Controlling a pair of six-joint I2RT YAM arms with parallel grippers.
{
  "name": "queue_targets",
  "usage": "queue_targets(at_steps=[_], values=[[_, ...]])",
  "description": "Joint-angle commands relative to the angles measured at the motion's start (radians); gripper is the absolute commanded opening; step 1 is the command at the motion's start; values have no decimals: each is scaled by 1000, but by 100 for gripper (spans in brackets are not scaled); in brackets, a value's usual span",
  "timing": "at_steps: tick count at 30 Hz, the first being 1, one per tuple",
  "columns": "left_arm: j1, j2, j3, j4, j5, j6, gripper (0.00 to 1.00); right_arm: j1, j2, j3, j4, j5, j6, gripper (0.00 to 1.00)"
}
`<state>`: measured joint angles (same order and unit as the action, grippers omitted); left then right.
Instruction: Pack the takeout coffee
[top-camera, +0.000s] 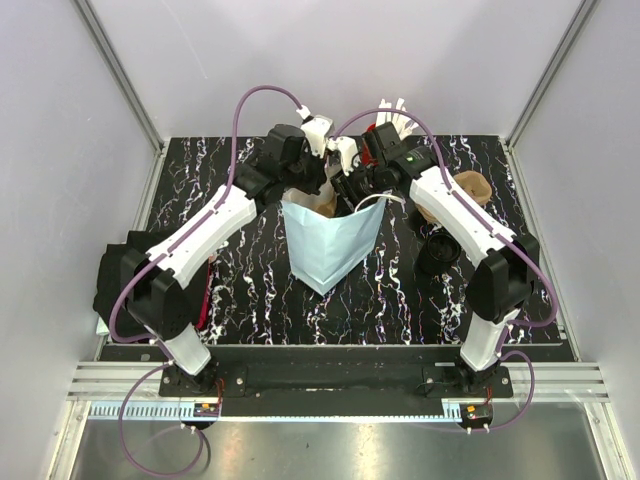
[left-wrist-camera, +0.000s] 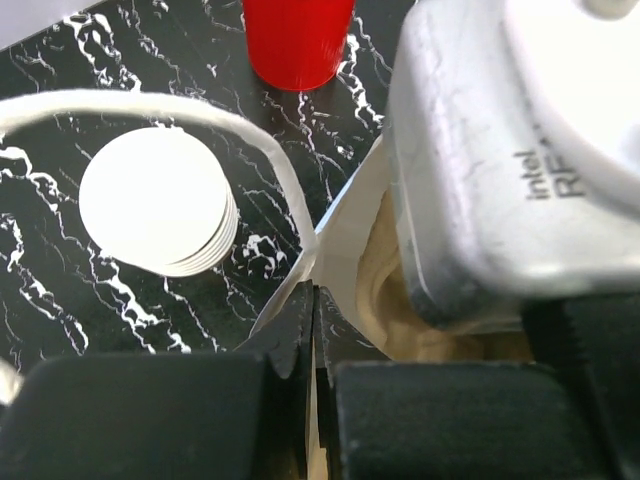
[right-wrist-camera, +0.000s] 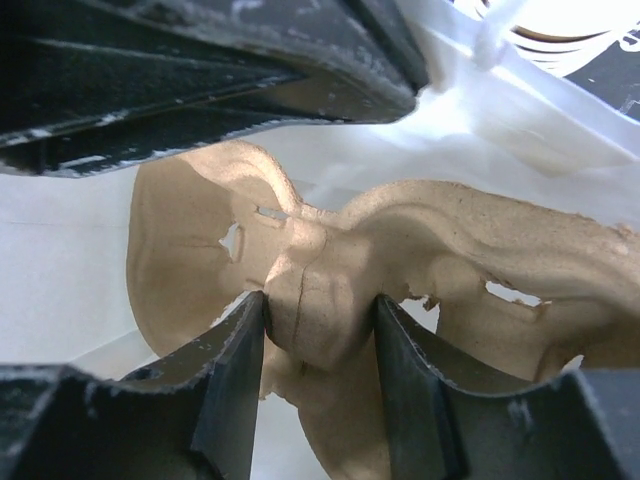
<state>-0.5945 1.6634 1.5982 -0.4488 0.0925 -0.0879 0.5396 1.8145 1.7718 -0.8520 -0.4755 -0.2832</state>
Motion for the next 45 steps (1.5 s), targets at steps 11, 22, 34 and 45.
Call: queue_targets(at_steps=[11, 22, 34, 45], values=[[-90, -34, 6, 108, -8, 69, 0, 66, 55, 6, -87, -64, -22, 52], [-99, -96, -76, 144, 4, 111, 0, 11, 42, 55, -64, -71, 19, 75], [-100, -114, -101, 156, 0, 132, 0, 13, -84, 156, -85, -32, -34, 100], [-105, -111, -101, 157, 4, 139, 0, 14, -167, 276, -59, 83, -85, 100]])
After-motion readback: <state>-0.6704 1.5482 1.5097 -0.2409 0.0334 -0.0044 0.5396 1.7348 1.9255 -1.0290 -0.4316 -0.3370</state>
